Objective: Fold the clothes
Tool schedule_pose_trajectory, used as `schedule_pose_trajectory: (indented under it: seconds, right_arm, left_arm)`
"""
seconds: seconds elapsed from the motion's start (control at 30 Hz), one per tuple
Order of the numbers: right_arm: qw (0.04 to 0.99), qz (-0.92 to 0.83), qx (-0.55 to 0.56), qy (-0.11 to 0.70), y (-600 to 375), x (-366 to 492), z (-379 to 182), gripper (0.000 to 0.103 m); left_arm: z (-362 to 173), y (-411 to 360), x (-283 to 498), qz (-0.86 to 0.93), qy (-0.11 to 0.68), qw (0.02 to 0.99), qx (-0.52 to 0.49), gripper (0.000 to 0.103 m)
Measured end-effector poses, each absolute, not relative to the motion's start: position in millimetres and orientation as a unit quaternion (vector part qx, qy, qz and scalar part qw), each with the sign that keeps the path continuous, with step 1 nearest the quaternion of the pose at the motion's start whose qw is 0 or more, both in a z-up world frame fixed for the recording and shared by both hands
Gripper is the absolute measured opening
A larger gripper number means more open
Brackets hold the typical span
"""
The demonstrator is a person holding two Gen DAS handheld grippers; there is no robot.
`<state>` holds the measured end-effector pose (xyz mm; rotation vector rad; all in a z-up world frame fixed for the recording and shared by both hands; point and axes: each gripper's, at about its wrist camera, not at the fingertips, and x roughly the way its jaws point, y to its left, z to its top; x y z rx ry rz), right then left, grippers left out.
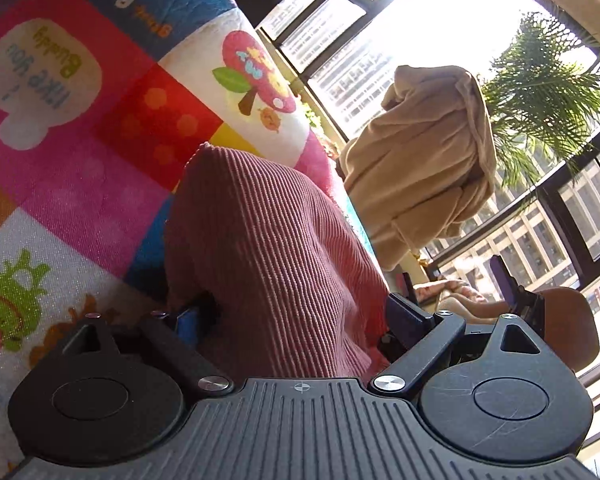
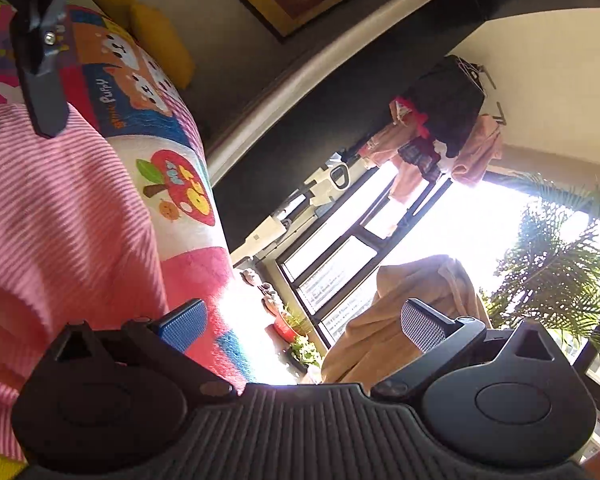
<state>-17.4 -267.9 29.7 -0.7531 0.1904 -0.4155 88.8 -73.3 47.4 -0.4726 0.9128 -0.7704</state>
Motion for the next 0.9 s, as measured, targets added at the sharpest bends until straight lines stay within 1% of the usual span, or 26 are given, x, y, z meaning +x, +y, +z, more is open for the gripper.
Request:
schedule_pose_trajectory:
  seconds: [0.1, 0.2, 0.23, 0.47, 0.6, 0.7, 0.83, 0.9]
  right_arm:
    - [0.935, -0.136, -0.303, 0.121, -292.0, -27.8, 42.5, 0.103]
    - [0.966, -0.004, -0.204, 0.160, -307.8, -50.2, 61.6, 0.103]
    - [0.965, 0.018, -0.197, 0.173, -307.1, -52.1, 61.8, 0.103]
    - [0.916, 0.039, -0.302, 0.262, -278.2, -44.7, 16.5, 0.103]
    - [0.889, 0.017, -0.386, 0.246, -257.1, -48.4, -3.9, 0.103]
    - [0.879, -0.023, -0.429, 0.207, -247.8, -48.2, -12.2, 0.103]
    - [0.880, -0.092, -0.445, 0.137, -245.8, -49.2, -15.6, 0.103]
    - [0.877, -0.099, -0.455, 0.121, -244.4, -50.7, -17.2, 0.103]
  left_arm:
    - [43.9, -75.8, 90.8, -0.358, 0.430, 0.799, -0.220, 0.094]
    - [39.9, -78.8, 92.6, -0.354, 0.435, 0.798, -0.219, 0.094]
    - [38.9, -79.6, 93.0, -0.353, 0.436, 0.798, -0.219, 0.094]
    - [38.7, -76.4, 92.2, -0.352, 0.437, 0.798, -0.220, 0.094]
    - [36.3, -74.2, 92.4, -0.354, 0.438, 0.796, -0.224, 0.094]
    - [35.4, -74.5, 92.3, -0.359, 0.438, 0.793, -0.226, 0.094]
    - [30.9, -75.0, 91.8, -0.362, 0.443, 0.788, -0.227, 0.094]
    - [29.1, -74.6, 91.9, -0.361, 0.444, 0.788, -0.228, 0.094]
